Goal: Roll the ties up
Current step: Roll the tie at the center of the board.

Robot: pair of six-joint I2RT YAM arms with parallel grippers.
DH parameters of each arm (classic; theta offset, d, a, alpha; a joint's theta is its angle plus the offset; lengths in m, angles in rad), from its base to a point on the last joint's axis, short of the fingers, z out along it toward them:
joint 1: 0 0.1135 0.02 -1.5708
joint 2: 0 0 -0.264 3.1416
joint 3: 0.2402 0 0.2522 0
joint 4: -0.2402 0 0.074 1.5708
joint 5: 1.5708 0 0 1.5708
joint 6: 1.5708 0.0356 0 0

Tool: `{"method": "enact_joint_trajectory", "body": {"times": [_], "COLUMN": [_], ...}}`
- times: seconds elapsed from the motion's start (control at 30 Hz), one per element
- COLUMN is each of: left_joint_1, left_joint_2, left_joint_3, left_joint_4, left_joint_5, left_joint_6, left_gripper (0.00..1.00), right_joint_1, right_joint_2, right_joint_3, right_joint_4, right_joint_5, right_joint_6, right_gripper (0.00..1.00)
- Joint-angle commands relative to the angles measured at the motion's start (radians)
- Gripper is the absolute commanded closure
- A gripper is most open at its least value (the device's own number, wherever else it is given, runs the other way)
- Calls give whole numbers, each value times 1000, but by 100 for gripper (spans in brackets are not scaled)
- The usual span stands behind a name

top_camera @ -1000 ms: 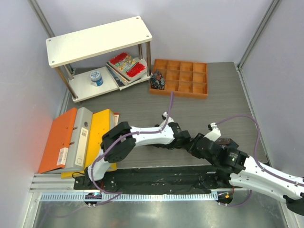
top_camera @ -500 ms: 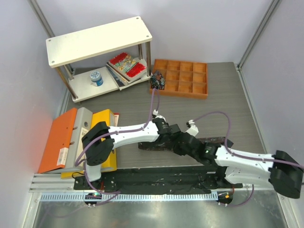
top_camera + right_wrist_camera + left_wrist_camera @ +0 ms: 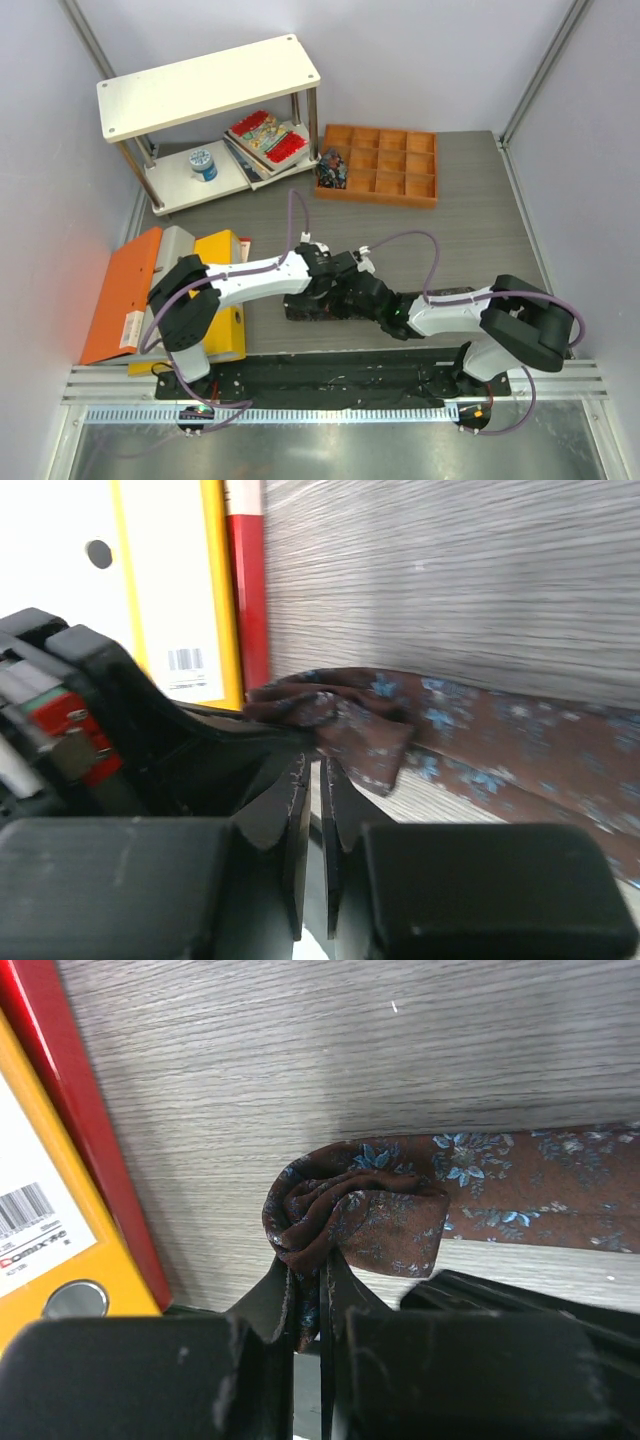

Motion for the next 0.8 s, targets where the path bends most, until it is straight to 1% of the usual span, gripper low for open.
{"method": "enact_joint_trajectory", "body": {"times": [0.0,0.1,0.17,0.27,0.33,0.43,0.6,0.67,0.7,0.77], "left_joint_1": [15,63,96,122,127,129,129,129,129,127], "left_joint_2": [-111,-176,-228,-287,-300,-297,-282,-282,-282,-280], "left_joint_3": [-32,-92,-138,-187,-205,-201,-193,-193,-195,-191], "left_joint_4": [93,138,159,204,228,228,224,227,228,227], "left_joint_5": [37,62,79,97,112,115,111,115,117,115], "left_joint_6": [2,6,11,20,20,20,19,17,17,17], "left_gripper": [100,100,100,100,100,100,100,100,100,100], "right_joint_1": [-23,-37,-52,-58,-58,-58,-49,-41,-40,-37], "right_joint_2": [47,46,9,-19,-17,18,107,162,182,248], "right_joint_3": [-29,-64,-98,-92,-61,-46,-27,-21,-16,-7], "right_joint_4": [211,259,265,219,178,199,285,319,355,400], "right_joint_5": [-42,-42,-36,-38,-53,-68,-91,-91,-134,-148], "right_joint_6": [58,72,76,49,33,38,69,78,84,107], "right_gripper": [86,87,86,86,86,87,87,87,87,87]}}
